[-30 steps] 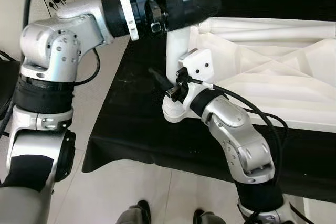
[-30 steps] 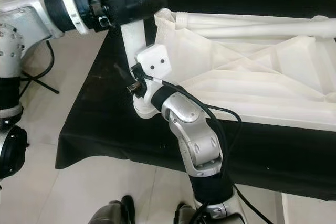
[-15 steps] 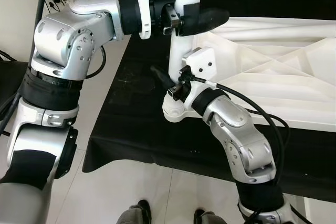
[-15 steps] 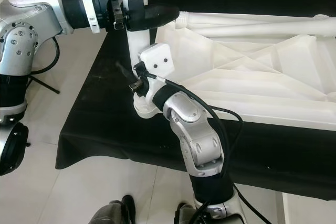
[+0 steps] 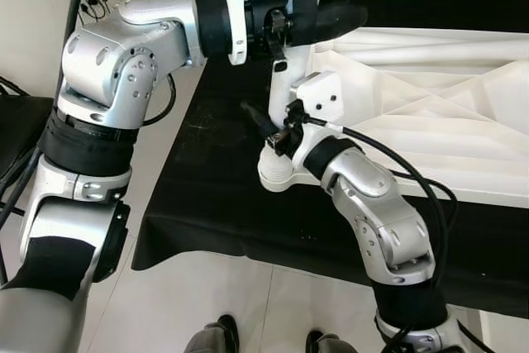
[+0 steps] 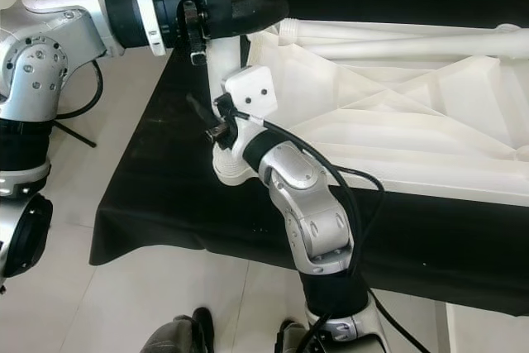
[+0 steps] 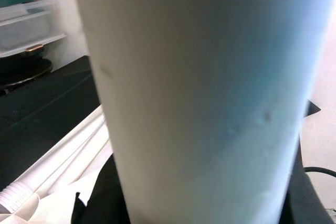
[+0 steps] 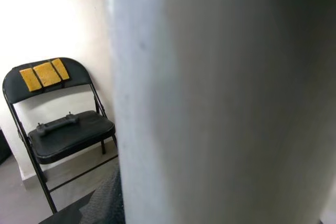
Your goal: Building children table
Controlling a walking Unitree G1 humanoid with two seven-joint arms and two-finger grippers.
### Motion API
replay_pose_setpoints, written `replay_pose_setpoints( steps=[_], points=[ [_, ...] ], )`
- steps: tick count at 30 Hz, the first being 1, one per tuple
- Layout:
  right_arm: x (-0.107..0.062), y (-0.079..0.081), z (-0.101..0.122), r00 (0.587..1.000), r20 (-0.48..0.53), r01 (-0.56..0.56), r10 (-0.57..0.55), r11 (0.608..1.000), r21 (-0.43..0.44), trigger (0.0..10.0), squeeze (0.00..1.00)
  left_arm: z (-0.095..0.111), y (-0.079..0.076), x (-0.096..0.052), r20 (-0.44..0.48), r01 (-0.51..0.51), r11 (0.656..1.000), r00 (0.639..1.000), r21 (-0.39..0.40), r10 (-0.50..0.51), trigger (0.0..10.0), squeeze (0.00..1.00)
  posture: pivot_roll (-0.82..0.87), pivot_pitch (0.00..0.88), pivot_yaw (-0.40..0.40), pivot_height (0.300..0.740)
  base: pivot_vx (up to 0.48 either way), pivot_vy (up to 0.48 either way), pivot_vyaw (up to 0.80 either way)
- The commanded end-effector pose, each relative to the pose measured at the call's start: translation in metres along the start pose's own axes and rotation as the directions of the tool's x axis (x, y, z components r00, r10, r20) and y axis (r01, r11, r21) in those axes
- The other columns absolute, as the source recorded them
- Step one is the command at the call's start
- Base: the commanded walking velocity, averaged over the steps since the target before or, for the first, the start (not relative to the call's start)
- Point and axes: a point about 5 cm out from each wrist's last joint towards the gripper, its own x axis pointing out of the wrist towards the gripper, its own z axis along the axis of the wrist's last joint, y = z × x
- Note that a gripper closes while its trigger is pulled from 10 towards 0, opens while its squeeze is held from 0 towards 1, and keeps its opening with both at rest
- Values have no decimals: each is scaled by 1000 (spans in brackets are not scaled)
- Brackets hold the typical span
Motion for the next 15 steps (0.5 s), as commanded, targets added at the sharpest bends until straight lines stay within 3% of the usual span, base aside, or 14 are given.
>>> replay_pose_setpoints(
  steps=[1, 2, 3, 6, 7, 12, 15],
  points=[
    [1, 21, -22, 990, -94, -99, 103, 994, 48, 10000, 0, 7, 5, -5, 24, -56, 998, 998, 32, 55, 0, 0, 78, 268, 61, 740, 0, 0, 0],
    [1, 21, -22, 990, -94, -98, 102, 994, 48, 10000, 0, 7, 5, -5, 23, -55, 998, 998, 31, 55, 0, 0, 77, 267, 62, 740, 0, 0, 0],
    [1, 20, -22, 991, -94, -96, 101, 994, 52, 10000, 482, 6, 5, -5, 24, -54, 998, 998, 29, 53, 0, 0, 77, 266, 62, 740, 0, 0, 0],
    [1, 20, -23, 991, -93, -95, 100, 994, 55, 10000, 482, 6, 4, -5, 25, -53, 998, 998, 28, 52, 0, 0, 76, 266, 62, 740, 0, 0, 0],
    [1, 19, -22, 990, -89, -100, 105, 993, 62, 10000, 1000, 5, 4, -4, 26, -50, 998, 998, 26, 50, 0, 0, 76, 265, 63, 740, 0, 0, 0],
    [4, 10, -19, 986, -75, -142, 149, 985, 94, 10000, 1000, 5, 3, -3, 35, -43, 999, 999, 20, 42, 0, 0, 75, 269, 61, 740, 0, 0, 0],
    [11, 1, -17, 964, -90, -243, 249, 967, 72, 10000, 1000, 6, 1, -2, 41, -32, 999, 999, 19, 31, 0, 0, 70, 268, 61, 740, 0, 0, 0]
  ],
)
